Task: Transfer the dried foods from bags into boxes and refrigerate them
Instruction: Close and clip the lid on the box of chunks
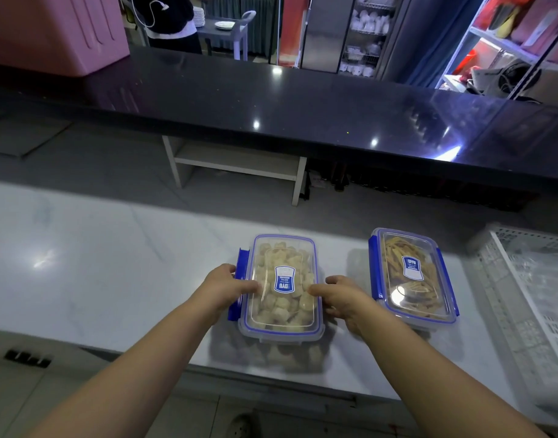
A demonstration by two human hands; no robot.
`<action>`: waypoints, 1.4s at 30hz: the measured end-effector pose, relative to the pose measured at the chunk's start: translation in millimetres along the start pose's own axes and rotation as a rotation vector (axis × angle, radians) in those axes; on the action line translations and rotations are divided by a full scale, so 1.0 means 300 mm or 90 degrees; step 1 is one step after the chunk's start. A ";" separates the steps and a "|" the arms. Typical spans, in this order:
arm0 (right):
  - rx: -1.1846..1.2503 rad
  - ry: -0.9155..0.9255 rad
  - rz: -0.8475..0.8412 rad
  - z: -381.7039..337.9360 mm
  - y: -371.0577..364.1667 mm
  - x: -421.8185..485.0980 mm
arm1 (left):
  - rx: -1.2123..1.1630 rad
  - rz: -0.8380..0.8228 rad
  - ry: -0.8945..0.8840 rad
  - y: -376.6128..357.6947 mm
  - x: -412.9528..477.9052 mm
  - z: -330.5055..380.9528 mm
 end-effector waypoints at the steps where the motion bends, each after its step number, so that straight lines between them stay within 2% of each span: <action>1: 0.002 0.001 0.001 0.002 0.000 0.001 | 0.002 0.006 -0.029 0.000 0.000 -0.001; 5: 0.007 0.023 0.002 0.009 0.006 0.009 | 0.032 0.016 -0.113 -0.012 -0.012 -0.001; 14: -0.038 0.131 0.068 0.005 0.012 -0.008 | 0.077 0.012 -0.153 -0.019 -0.016 0.001; 18: -0.159 0.218 0.125 -0.008 0.001 -0.026 | 0.096 0.013 -0.160 -0.022 -0.019 0.003; 24: -0.298 0.241 0.184 -0.018 0.000 -0.014 | 0.113 0.014 -0.171 -0.028 -0.015 0.005; 29: -0.294 0.253 0.188 -0.003 -0.002 -0.011 | 0.110 0.013 -0.175 -0.023 -0.012 -0.003; 32: -0.241 0.260 0.160 0.014 -0.007 -0.023 | 0.126 0.017 -0.178 -0.023 -0.022 -0.008; 37: -0.166 0.229 0.136 0.056 -0.018 -0.054 | 0.222 0.096 -0.127 -0.011 -0.035 -0.017; 42: -0.136 0.196 0.102 0.101 -0.016 -0.077 | 0.144 0.068 -0.097 -0.041 -0.066 -0.016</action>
Point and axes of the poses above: each hand's wrist, its own x-axis towards the middle knuckle, its own y-axis out of the back of the hand, z = x × y, the point moved 3 cm from there along x, towards the middle knuckle, and after that the axes turned 12 degrees about -x, right-handed, at the moved point
